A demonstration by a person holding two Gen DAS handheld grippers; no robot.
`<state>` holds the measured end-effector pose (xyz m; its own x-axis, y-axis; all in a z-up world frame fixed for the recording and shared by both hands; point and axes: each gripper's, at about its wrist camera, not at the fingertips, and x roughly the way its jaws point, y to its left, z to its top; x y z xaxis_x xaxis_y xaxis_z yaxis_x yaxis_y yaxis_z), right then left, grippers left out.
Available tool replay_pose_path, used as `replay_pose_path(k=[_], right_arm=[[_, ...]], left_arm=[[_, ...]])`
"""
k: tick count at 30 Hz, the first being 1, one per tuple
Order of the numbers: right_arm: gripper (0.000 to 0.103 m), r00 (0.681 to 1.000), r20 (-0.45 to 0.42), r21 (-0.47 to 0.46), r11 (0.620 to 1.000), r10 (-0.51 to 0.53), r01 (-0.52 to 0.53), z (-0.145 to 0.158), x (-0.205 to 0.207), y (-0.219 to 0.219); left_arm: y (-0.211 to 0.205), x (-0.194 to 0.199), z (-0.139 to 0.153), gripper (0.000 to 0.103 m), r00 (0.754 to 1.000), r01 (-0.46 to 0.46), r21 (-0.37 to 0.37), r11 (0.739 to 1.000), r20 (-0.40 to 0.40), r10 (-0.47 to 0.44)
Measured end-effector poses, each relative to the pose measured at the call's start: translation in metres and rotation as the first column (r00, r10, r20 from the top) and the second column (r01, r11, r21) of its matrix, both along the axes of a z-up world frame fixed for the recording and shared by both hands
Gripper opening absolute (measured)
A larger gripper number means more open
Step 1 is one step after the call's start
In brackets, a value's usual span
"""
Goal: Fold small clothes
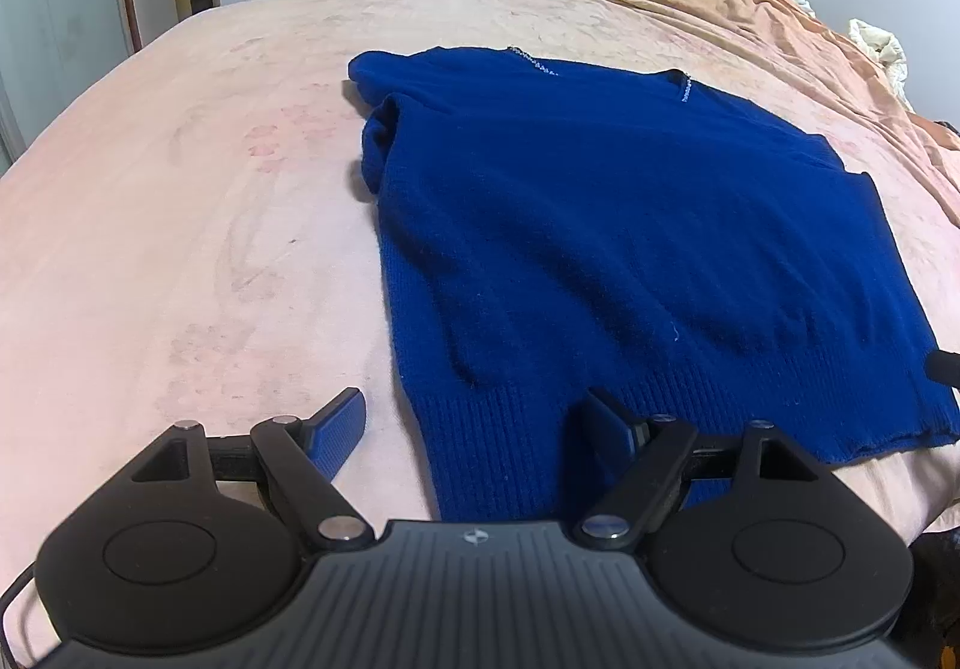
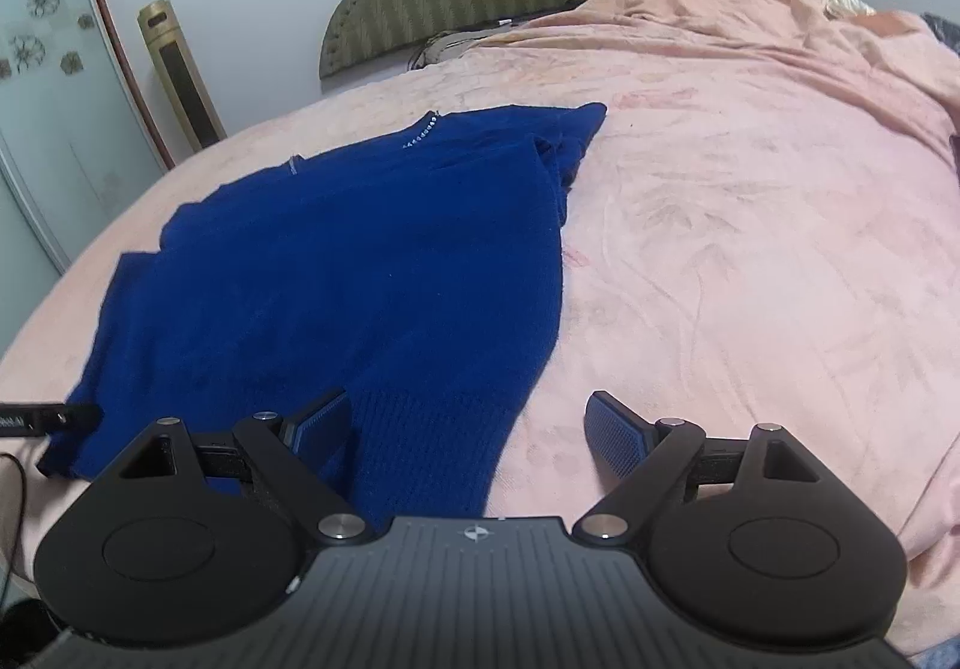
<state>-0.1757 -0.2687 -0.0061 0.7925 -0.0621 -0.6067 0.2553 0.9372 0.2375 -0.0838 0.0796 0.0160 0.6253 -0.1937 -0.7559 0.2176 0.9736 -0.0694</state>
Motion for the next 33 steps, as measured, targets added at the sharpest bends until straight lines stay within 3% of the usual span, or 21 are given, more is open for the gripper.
replay_pose_path(k=[13,16,18,21,33], right_arm=[[0.087,1.0,0.025,0.039,0.999,-0.018,0.017,-0.003,-0.01,-0.008],[0.074,0.998,0.012,0.058,0.996,0.061,-0.061,-0.001,-0.008,0.0],[0.056,0.996,0.016,0.095,0.991,0.091,-0.092,-0.002,-0.006,0.005],[0.049,0.995,0.008,0.06,0.994,0.096,-0.096,-0.002,-0.002,0.014],[0.047,0.994,0.031,0.057,0.992,0.108,-0.109,0.0,0.01,0.029]], left_arm=[[-0.015,0.007,-0.001,0.081,0.999,0.041,-0.022,0.999,-0.004,-0.041],[-0.022,0.009,-0.001,0.083,0.999,0.046,-0.012,0.999,-0.004,-0.046],[-0.026,0.009,-0.002,0.083,0.999,0.048,-0.003,0.999,-0.004,-0.048],[-0.031,0.01,-0.002,0.084,0.999,0.042,0.025,0.999,-0.004,-0.042],[-0.041,0.011,-0.003,0.09,1.0,0.01,0.092,0.996,-0.004,-0.01]])
